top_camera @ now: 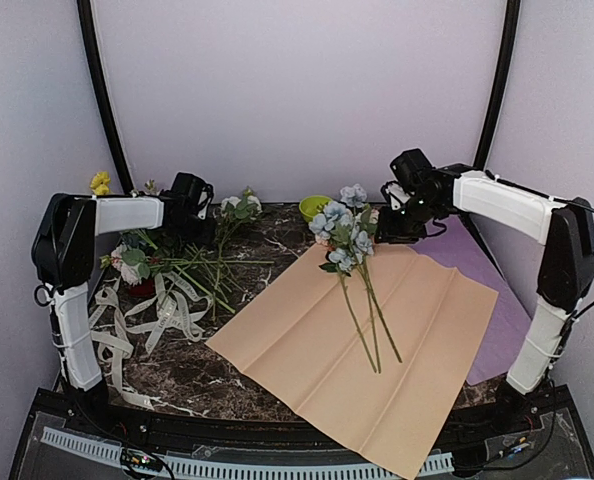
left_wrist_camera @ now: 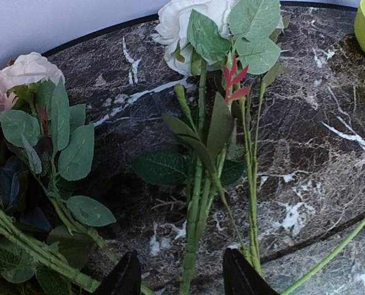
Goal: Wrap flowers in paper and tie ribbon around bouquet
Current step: Pick up the fake flower from the corner of the board.
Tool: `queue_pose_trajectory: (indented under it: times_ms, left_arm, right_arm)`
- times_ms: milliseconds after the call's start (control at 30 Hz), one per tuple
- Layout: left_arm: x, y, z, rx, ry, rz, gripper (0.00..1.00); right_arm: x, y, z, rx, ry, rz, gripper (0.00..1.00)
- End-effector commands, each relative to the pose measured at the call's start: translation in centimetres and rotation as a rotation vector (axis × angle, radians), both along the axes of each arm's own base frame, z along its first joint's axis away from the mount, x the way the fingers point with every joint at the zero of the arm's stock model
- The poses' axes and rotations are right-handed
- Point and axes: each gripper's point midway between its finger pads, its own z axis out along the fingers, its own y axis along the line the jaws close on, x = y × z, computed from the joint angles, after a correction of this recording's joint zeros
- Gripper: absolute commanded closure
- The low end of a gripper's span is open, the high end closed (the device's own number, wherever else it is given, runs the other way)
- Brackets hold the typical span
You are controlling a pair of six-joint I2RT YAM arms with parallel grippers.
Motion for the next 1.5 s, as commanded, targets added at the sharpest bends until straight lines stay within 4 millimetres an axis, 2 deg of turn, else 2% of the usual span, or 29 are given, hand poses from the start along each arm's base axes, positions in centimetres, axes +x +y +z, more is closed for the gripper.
queue_pose_trajectory:
  times_ms: [0, 167, 267, 400, 533, 633, 667, 733, 800, 867, 967, 1000, 1033, 1133, 1233, 1333, 1367, 1400, 1467]
  left_arm:
    - [1.4, 1.2, 0.8, 0.102, 0.007, -0.025, 0.53]
    - [0.9, -0.3, -1.5, 0.039, 0.085, -0.087, 0.51]
    - [0.9, 0.3, -2.5, 0.076, 0.096, -0.078, 0.53]
    - [1.1, 1.7, -3.1, 0.105, 0.108, -0.029, 0.63]
    - [1.7, 0.9, -3.3, 0.081, 0.084, -0.058, 0.75]
    - [1.7, 1.2, -3.7, 0.091, 0.085, -0.049, 0.82]
    - [1.6, 1.3, -3.7, 0.095, 0.085, -0.050, 0.86]
    - [1.7, 1.6, -3.3, 0.107, 0.079, -0.036, 1.00]
    - [1.8, 2.3, -2.0, 0.128, 0.043, -0.002, 1.00]
    - [2.0, 3.0, 0.5, 0.134, -0.028, 0.035, 1.00]
    - [1.9, 4.1, 5.7, 0.128, -0.194, 0.091, 1.00]
    - [1.4, 4.5, 8.3, 0.120, -0.262, 0.109, 1.00]
    - [1.1, 4.9, 10.0, 0.117, -0.314, 0.124, 1.00]
    - [-0.4, 5.6, 14.2, 0.120, -0.447, 0.145, 1.00]
    - [-2.0, 5.9, 18.5, 0.210, -0.597, 0.159, 1.00]
    - [-3.9, 4.7, 21.7, 0.507, -0.741, 0.150, 1.00]
    - [-4.4, 5.1, 22.9, 0.573, -0.775, 0.195, 1.00]
    - [-4.7, 5.4, 23.4, 0.580, -0.780, 0.226, 1.00]
    - [-5.3, 4.7, 24.0, 0.417, -0.792, 0.187, 1.00]
  right_arm:
    - [-0.1, -0.2, -1.3, -0.017, 0.018, 0.006, 0.64]
    - [-0.2, -0.5, -1.9, -0.039, 0.033, -0.003, 0.63]
    - [-0.3, -0.5, -2.1, -0.042, 0.041, 0.003, 0.63]
    - [-0.4, -0.5, -2.1, -0.045, 0.043, 0.010, 0.63]
    - [-0.3, -0.3, -2.1, -0.038, 0.042, 0.016, 0.62]
    - [-0.4, -0.4, -2.0, -0.040, 0.041, 0.015, 0.62]
    - [-0.5, -0.4, -1.9, -0.041, 0.038, 0.015, 0.62]
    - [-0.6, -0.5, -1.7, -0.043, 0.034, 0.015, 0.61]
    - [-0.6, -0.6, -1.5, -0.045, 0.029, 0.016, 0.61]
    - [-0.6, -0.7, -1.3, -0.049, 0.022, 0.014, 0.61]
    - [-0.6, -0.9, -1.0, -0.049, 0.011, 0.010, 0.61]
    - [-0.6, -0.9, -0.9, -0.046, 0.009, 0.009, 0.61]
    - [-0.5, -0.9, -0.8, -0.044, 0.005, 0.008, 0.61]
    - [-0.4, -0.8, -0.4, -0.041, -0.009, 0.006, 0.61]
    - [-0.2, -0.8, 0.2, -0.035, -0.029, 0.003, 0.61]
    - [-0.1, -0.6, 0.9, -0.027, -0.046, 0.004, 0.61]
    - [0.0, -0.5, 1.1, -0.023, -0.051, 0.006, 0.60]
    - [0.0, -0.4, 1.3, -0.017, -0.057, 0.006, 0.60]
    - [0.0, -0.2, 1.6, -0.006, -0.070, 0.011, 0.60]
